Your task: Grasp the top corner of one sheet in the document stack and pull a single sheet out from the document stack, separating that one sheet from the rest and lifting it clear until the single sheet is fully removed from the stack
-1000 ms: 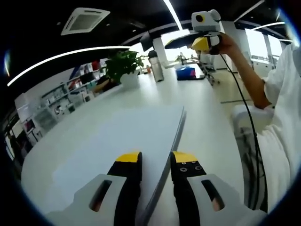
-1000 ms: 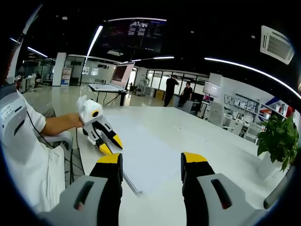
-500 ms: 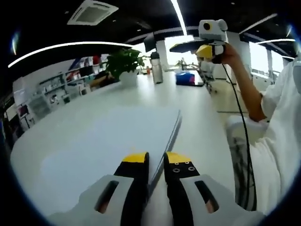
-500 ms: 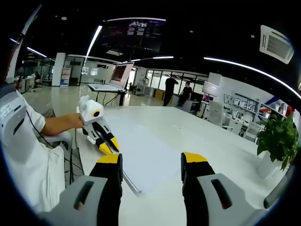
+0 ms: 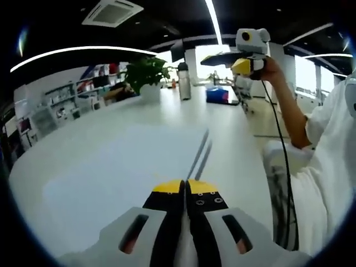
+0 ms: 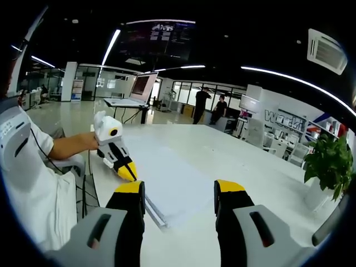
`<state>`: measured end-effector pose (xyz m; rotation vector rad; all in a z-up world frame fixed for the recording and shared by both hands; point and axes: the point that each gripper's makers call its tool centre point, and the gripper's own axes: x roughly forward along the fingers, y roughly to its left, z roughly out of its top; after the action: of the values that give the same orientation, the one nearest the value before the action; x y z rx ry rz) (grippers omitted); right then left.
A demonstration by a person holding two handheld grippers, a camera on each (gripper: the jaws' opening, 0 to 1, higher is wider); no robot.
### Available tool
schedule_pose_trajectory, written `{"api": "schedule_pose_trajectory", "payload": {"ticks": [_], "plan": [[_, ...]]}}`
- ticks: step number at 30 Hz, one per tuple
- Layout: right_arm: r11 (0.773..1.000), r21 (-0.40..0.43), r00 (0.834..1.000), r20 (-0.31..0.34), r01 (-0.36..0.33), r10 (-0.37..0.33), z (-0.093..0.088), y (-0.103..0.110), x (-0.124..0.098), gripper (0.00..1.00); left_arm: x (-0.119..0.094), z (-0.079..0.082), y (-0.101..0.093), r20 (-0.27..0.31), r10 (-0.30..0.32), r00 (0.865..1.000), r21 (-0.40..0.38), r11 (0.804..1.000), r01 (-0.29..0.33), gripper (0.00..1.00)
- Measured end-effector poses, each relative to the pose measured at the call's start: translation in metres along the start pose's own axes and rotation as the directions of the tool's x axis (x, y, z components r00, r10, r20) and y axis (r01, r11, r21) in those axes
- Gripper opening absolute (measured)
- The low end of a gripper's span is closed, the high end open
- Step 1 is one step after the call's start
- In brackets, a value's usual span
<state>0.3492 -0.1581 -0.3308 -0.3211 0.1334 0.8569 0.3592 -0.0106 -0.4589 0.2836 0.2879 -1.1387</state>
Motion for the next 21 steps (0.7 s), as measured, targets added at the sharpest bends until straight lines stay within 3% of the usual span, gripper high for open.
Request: {"api": "schedule_pose_trajectory", "payload": {"ticks": [11,21], "plan": [[1.0,0.002,1.0,-0.001,0.001,-0.001,-0.001,0.0,0.0,0.5,-0.002,0.002,0.0,0.021,-0.017,1.0,-0.053,0.998,0.018,0.03],[1.0,0.001,1.0,0.003,0.001,-0.001,0.001,0.0,0.0,0.5,-0.012,0.019,-0.004,0.041,0.0,0.999,-0.008,1.0,0.001,0.03]]}}
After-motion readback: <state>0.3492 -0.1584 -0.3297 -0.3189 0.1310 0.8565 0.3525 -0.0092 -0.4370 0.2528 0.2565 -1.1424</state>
